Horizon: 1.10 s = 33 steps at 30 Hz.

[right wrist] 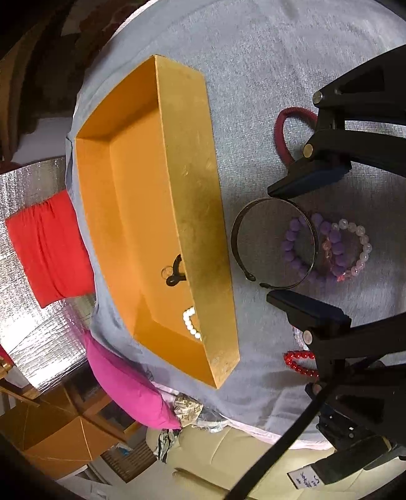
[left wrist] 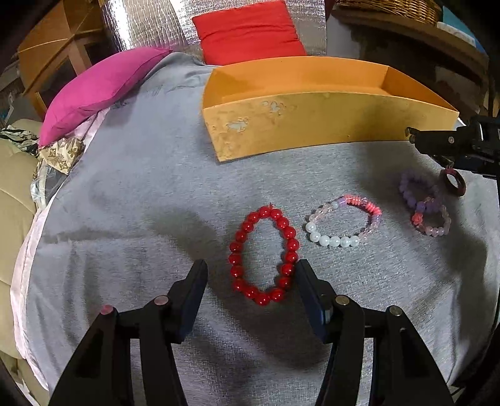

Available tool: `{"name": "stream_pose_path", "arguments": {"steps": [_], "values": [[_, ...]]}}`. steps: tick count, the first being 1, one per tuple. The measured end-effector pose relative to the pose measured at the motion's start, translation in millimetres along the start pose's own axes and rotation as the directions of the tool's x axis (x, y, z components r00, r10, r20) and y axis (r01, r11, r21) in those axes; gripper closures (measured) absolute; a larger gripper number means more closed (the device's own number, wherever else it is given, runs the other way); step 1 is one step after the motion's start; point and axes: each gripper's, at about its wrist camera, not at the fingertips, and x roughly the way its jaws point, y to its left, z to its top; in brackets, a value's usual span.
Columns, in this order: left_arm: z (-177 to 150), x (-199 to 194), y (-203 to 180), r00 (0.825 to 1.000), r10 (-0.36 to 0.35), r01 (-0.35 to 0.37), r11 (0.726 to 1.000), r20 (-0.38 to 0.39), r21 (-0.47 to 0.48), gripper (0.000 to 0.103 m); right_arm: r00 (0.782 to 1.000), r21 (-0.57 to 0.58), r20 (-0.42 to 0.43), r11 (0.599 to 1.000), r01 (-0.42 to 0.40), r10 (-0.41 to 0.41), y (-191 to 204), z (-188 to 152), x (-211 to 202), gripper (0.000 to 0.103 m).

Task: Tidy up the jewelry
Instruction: 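Grasp the red bead bracelet with the left gripper while the right gripper grasps the silver bangle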

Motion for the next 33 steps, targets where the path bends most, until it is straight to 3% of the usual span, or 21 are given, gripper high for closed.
{"name": "stream_pose_path", "arguments": {"steps": [15,22,29,30,33], "values": [[-4.0,-1.9,4.2,1.0,-0.003,0.003,1.0,0.002,-0.005,0.044,1.0,0.005,0.002,1.0,-0.007,0.007,3.4,-0.1,0.5,0.04],[-7.1,-3.1,19.2,0.998,-0.06,0.06,0.998,0.008,-0.033,0.079,1.0,0.011,0.013,1.0,-0.004,0.004,-1.1,1.2,-3.9,0.04],[-9.6,-6.0,32.6,0.996,-0.081,0.083,0.995,0.038,-0.054,0.084,1.0,0.023,0.028,1.0,-0.001,0.0,-9.4,3.5,-11.3,0.04],[-8.4,-9.0,33.6,0.996,-0.076,0.079,0.995,0.051,-0.056,0.094,0.999,0.024,0.032,1.0,0.0,-0.001,-10.6,3.8,-12.8,0.04],[-1.8,-14.5,37.5,0.994,-0.081,0.086,0.994,0.078,-0.063,0.094,0.999,0.031,0.05,1.0,-0.004,0.002,-14.6,5.9,-18.4,0.04]]}}
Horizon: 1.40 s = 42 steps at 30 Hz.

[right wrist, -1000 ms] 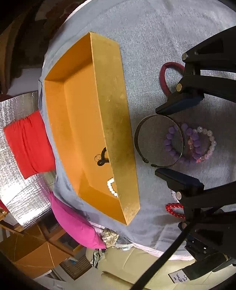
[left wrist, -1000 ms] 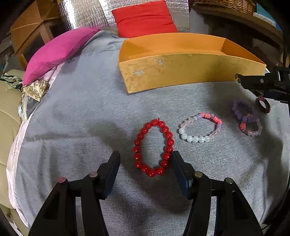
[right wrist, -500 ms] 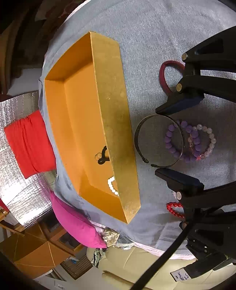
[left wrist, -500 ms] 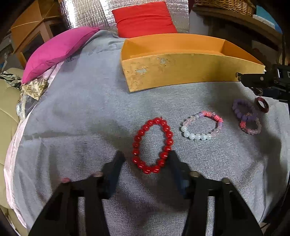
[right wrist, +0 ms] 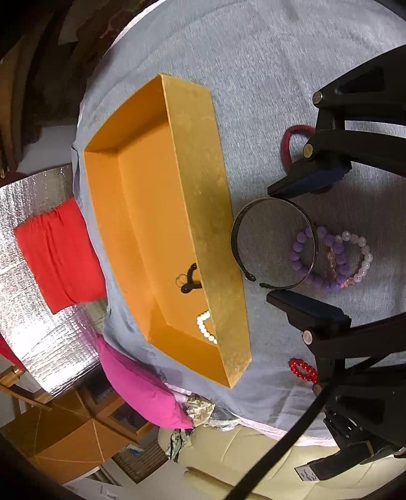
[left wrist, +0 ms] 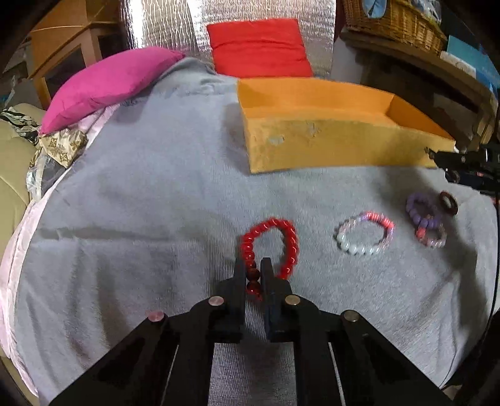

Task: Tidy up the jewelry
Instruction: 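Grasp the red bead bracelet with the left gripper while the right gripper grasps the silver bangle, then carry both items into the orange box and open both grippers to release them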

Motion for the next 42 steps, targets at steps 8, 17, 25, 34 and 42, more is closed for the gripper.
{"name": "stream_pose_path", "arguments": {"steps": [8,17,25,34,42], "values": [[7.9,2.7,6.7,1.0,0.001,-0.001,1.0,0.0,-0.016,0.093,0.999,0.023,0.039,1.0,-0.005,0.004,-10.2,5.1,-12.5,0.04],[8.9,-4.7,5.3,0.999,-0.002,0.002,1.0,0.042,-0.009,0.093,0.998,0.035,0.055,0.999,-0.003,0.001,-19.6,7.3,-19.5,0.04],[40.5,-41.0,-3.3,0.983,-0.039,0.042,0.999,0.179,-0.014,0.094,0.992,0.033,0.124,0.999,-0.036,0.032,-17.0,17.5,-29.5,0.04],[114.6,-70.0,-30.5,0.943,-0.11,0.105,0.994,0.315,0.031,0.093,0.97,0.02,0.237,0.998,-0.063,0.056,-18.9,48.1,-35.0,0.04],[179.7,-16.3,-38.3,0.938,-0.12,0.126,0.992,0.324,0.003,0.093,0.968,0.023,0.244,0.998,-0.058,0.05,-22.0,81.2,-12.7,0.04]]}}
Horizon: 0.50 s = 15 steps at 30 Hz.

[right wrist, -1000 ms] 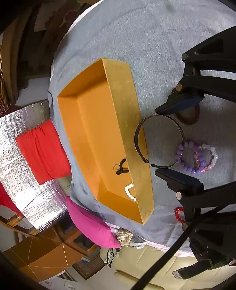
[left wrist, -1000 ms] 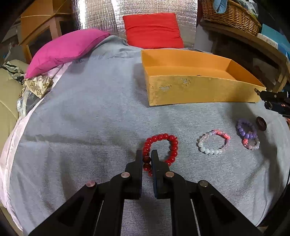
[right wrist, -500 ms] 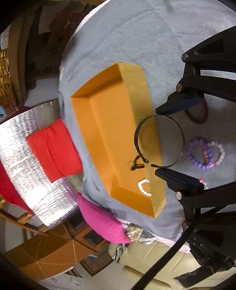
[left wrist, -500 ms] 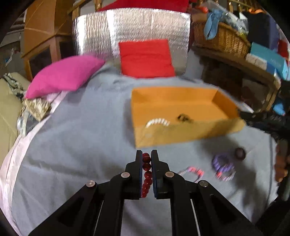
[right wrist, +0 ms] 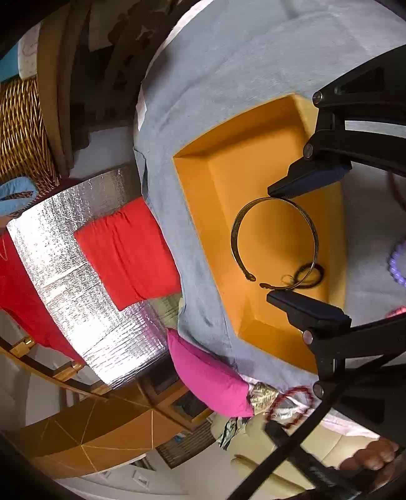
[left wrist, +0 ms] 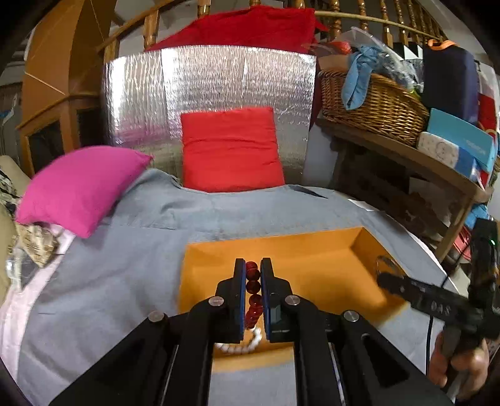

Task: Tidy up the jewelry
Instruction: 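Carry both items into the orange box and open both grippers to release them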

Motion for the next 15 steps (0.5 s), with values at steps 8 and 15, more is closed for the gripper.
{"name": "stream_pose_path", "arguments": {"steps": [8,15], "values": [[-3.7,82.7,1.8,0.993,0.0,-0.008,0.998,-0.119,-0.06,0.094,0.992,-0.058,-0.052,0.992,0.11,-0.113,-6.5,6.8,42.5,0.04],[-13.5,118.9,8.5,0.981,0.041,-0.054,0.997,-0.191,-0.06,0.093,0.974,-0.104,-0.099,0.976,0.192,-0.202,-16.1,5.2,73.3,0.04]]}}
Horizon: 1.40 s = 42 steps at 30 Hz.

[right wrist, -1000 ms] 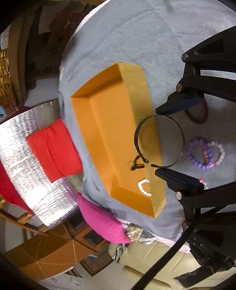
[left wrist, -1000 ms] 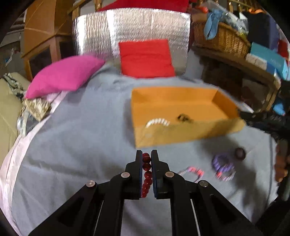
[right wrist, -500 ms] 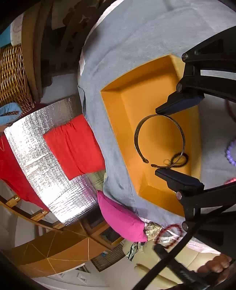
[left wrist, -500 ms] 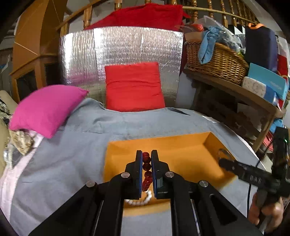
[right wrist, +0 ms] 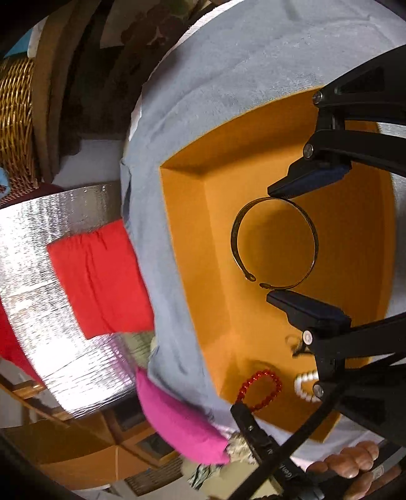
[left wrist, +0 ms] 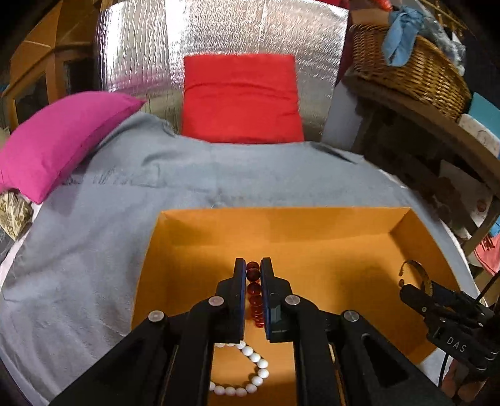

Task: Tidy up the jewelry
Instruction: 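Carry both items into the orange box and open both grippers to release them, then withdraw both grippers from the box toward the remaining bracelets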

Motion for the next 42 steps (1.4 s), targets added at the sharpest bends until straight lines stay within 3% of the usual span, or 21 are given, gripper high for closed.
{"name": "stream_pose_path", "arguments": {"steps": [5,6,8,12,15,19,23,29,34,38,42], "values": [[-0.2,9.2,-2.0,1.0,0.008,-0.008,1.0,-0.028,0.008,0.091,1.0,0.004,-0.01,1.0,0.018,-0.018,-2.3,1.0,8.5,0.037],[0.0,9.3,-2.2,0.999,0.016,-0.016,1.0,-0.034,0.009,0.088,1.0,0.009,-0.009,1.0,0.013,-0.013,-4.2,1.7,8.9,0.032],[0.0,3.2,-3.0,0.999,0.017,-0.017,1.0,-0.028,0.007,0.071,1.0,0.03,0.0,1.0,0.002,-0.002,-7.7,2.3,5.7,0.027],[4.9,-23.6,-6.6,0.998,0.05,-0.05,0.999,0.024,0.017,0.061,0.997,0.059,0.059,0.997,-0.055,0.052,-14.7,7.4,-12.7,0.027],[2.7,-51.3,-9.4,0.994,0.082,-0.084,0.996,0.066,0.034,0.047,0.99,0.054,0.132,0.997,-0.052,0.044,-21.5,11.3,-42.3,0.027],[-21.5,-89.8,-7.8,0.989,0.111,-0.112,0.994,0.098,0.001,0.036,0.98,0.103,0.18,0.989,-0.104,0.084,-40.3,9.6,-78.7,0.027],[-48.1,-108.2,-6.4,0.988,0.144,-0.144,0.99,0.053,-0.008,0.035,0.979,0.116,0.192,0.989,-0.095,0.072,-52.1,-4.3,-109.8,0.027],[-104.5,-143.8,-2.6,0.977,0.199,-0.202,0.979,0.074,0.036,0.034,0.984,0.148,0.14,0.981,-0.127,0.106,-69.2,-33.3,-137.5,0.027],[-154.7,-138.3,4.0,0.979,0.193,-0.187,0.979,-0.07,0.081,0.034,0.987,0.179,0.076,0.972,-0.153,0.142,-74.9,-67.4,-154.9,0.039],[-165.3,-144.6,-0.9,0.982,0.182,-0.173,0.976,-0.055,0.135,0.034,0.982,0.185,-0.004,0.966,-0.183,0.187,-67.9,-86.8,-155.2,0.04],[-164.7,-131.5,5.9,0.974,0.217,-0.204,0.965,-0.065,0.162,0.034,0.959,0.176,-0.093,0.952,-0.25,0.269,-53.1,-97.8,-136.5,0.04]]}}
